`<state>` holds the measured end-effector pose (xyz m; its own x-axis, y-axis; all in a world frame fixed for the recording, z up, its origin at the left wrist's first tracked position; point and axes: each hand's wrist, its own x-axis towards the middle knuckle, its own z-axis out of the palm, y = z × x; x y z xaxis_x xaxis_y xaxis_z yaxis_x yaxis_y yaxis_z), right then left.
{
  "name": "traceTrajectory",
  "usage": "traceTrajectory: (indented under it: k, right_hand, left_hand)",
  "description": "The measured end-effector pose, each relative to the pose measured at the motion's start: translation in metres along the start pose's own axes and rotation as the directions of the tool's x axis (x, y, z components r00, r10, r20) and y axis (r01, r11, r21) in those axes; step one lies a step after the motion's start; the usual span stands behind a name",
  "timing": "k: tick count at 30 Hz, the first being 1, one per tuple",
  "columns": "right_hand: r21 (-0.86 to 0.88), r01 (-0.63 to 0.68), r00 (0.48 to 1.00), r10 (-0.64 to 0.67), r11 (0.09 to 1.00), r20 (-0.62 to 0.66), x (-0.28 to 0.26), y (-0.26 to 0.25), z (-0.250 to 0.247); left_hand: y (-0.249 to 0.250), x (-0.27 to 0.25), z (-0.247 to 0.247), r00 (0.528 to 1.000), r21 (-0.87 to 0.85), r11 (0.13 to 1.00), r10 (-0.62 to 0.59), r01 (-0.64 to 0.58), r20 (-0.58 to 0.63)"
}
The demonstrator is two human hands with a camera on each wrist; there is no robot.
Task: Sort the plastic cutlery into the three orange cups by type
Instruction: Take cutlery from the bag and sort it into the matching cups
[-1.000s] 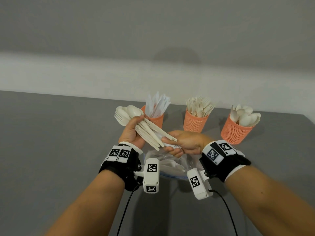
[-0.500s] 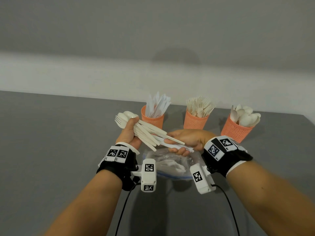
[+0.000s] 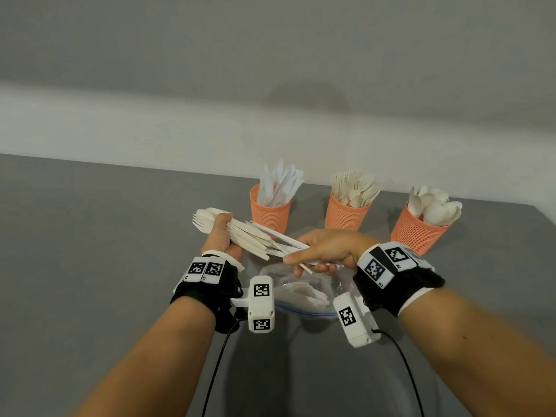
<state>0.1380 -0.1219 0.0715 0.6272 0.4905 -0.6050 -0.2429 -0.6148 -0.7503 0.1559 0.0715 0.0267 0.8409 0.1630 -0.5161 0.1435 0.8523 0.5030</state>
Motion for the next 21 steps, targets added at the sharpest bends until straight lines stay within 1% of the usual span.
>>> traceTrajectory:
  k: [2, 4, 7, 9, 11, 13, 16, 17, 19, 21]
  right_hand:
    - [0.040, 0.012, 1.000, -0.012, 0.999, 0.012, 0.003, 0.003, 0.003]
    - [0.057, 0.023, 0.998, -0.026, 0.998, 0.053, 0.003, 0.005, 0.003]
    - [0.022, 0.006, 0.996, -0.008, 1.000, 0.086, -0.002, 0.013, -0.003]
    - [-0.017, -0.016, 0.998, 0.017, 1.000, 0.068, -0.008, 0.018, -0.011]
    - [-0.036, -0.033, 0.999, 0.034, 0.999, 0.019, -0.015, 0.022, -0.018]
    - [-0.019, -0.016, 0.998, 0.014, 1.000, -0.063, -0.017, 0.023, -0.020]
    - [0.011, 0.071, 0.980, -0.068, 0.997, -0.189, -0.014, 0.019, -0.012]
    - [0.001, 0.105, 0.971, -0.103, 0.994, -0.218, -0.013, 0.016, -0.006]
    - [-0.060, 0.165, 0.944, -0.175, 0.984, -0.279, -0.008, 0.008, 0.006]
    - [-0.152, 0.231, 0.898, -0.271, 0.961, -0.346, -0.002, 0.000, 0.016]
  left_hand:
    - [0.001, 0.001, -0.001, 1.000, -0.016, 1.000, 0.007, -0.007, 0.001]
    - [0.005, 0.002, -0.002, 1.000, -0.016, 1.000, 0.013, -0.013, 0.001]
    - [0.016, 0.004, -0.003, 0.999, -0.075, 0.996, 0.040, -0.039, 0.017]
    - [0.025, 0.006, -0.004, 0.996, -0.077, 0.994, 0.084, -0.081, 0.032]
    - [0.028, 0.008, -0.007, 0.995, -0.044, 0.995, 0.086, -0.084, 0.046]
    - [0.024, 0.007, -0.009, 0.996, 0.046, 0.997, 0.062, -0.065, 0.063]
    - [0.003, -0.007, -0.006, 0.991, 0.215, 0.974, 0.036, -0.064, 0.131]
    - [-0.005, -0.014, -0.003, 0.985, 0.296, 0.951, 0.036, -0.086, 0.169]
    - [-0.022, -0.028, 0.003, 0.964, 0.460, 0.878, 0.004, -0.130, 0.265]
    - [-0.031, -0.033, 0.008, 0.945, 0.526, 0.835, -0.021, -0.163, 0.326]
